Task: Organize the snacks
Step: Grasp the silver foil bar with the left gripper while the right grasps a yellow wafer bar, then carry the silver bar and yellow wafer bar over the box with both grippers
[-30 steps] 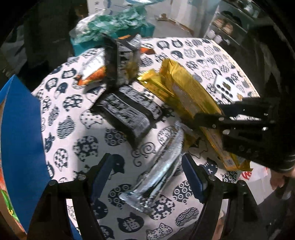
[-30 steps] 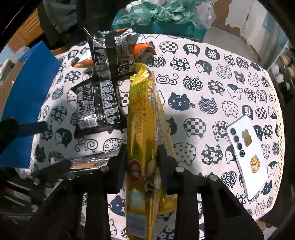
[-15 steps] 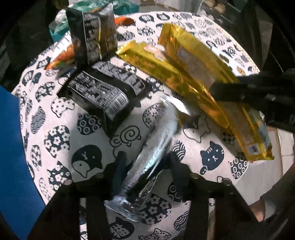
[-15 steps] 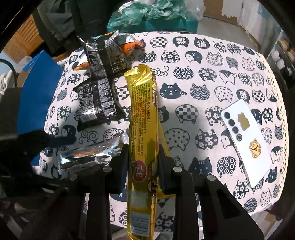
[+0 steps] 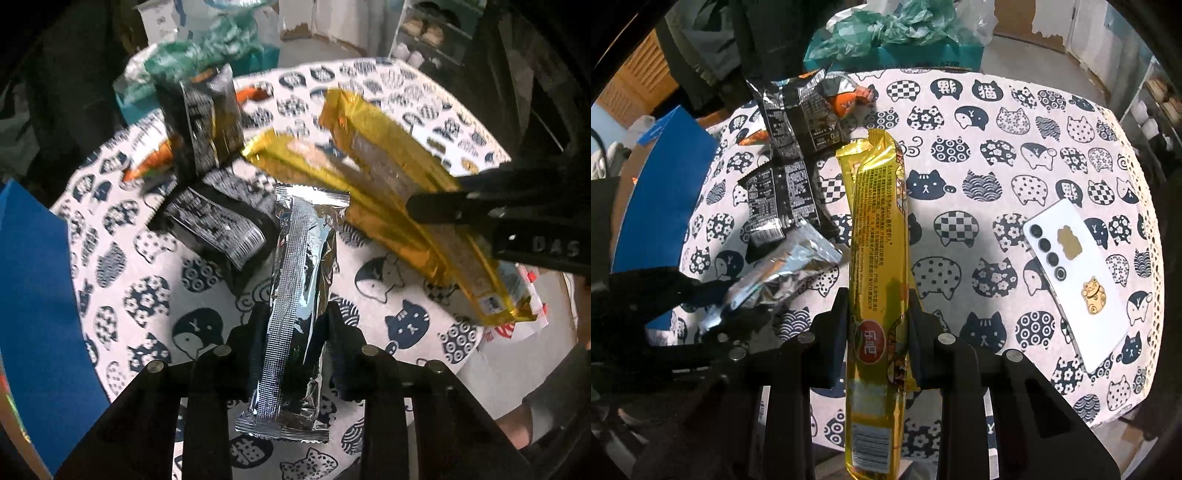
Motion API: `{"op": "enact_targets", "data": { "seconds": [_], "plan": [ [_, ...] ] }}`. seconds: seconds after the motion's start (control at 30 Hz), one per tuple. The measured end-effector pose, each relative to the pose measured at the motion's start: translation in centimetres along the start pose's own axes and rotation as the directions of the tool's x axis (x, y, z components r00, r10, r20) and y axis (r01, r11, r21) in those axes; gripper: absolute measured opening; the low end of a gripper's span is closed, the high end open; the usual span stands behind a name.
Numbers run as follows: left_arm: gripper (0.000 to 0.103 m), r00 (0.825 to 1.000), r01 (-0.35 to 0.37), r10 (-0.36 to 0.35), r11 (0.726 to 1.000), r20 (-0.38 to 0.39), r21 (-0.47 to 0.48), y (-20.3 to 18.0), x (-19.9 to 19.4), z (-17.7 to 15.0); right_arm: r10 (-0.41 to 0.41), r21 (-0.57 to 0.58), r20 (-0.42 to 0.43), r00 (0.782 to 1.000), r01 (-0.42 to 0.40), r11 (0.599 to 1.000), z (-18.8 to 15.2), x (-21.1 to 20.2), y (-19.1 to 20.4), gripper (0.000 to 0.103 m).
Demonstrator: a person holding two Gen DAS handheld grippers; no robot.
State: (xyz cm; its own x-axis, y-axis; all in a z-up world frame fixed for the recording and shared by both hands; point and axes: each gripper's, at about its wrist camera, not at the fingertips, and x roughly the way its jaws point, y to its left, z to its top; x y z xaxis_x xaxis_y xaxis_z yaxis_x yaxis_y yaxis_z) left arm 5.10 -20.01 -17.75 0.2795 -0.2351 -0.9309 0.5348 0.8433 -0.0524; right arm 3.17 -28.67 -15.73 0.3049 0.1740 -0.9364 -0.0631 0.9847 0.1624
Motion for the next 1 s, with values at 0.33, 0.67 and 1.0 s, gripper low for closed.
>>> {"op": "enact_targets", "data": {
  "seconds": [0.33,0.67,1.0],
  "plan": [
    [0.031,0.996,-0.037,0.04,0.998,0.084,-0.043,1.5,-4.0,0.3,0.019,-0.004,0.045,0.999,-0.018,1.0,0.3,-2.3,0.4,0.026],
    [0.031,0.987,-0.066,0.077,0.994,0.138,-0.086,3.1,-7.5,0.0,0.044,-0.027,0.089,0.995,-0.042,0.999,0.9,-4.8,2.0,0.026],
    [0.031,0.974,-0.053,0.081,0.99,0.213,-0.133,5.0,-11.3,-1.1,0.061,-0.073,0.121,0.991,-0.052,0.996,2.3,-6.1,5.0,0.026]
  ]
}}
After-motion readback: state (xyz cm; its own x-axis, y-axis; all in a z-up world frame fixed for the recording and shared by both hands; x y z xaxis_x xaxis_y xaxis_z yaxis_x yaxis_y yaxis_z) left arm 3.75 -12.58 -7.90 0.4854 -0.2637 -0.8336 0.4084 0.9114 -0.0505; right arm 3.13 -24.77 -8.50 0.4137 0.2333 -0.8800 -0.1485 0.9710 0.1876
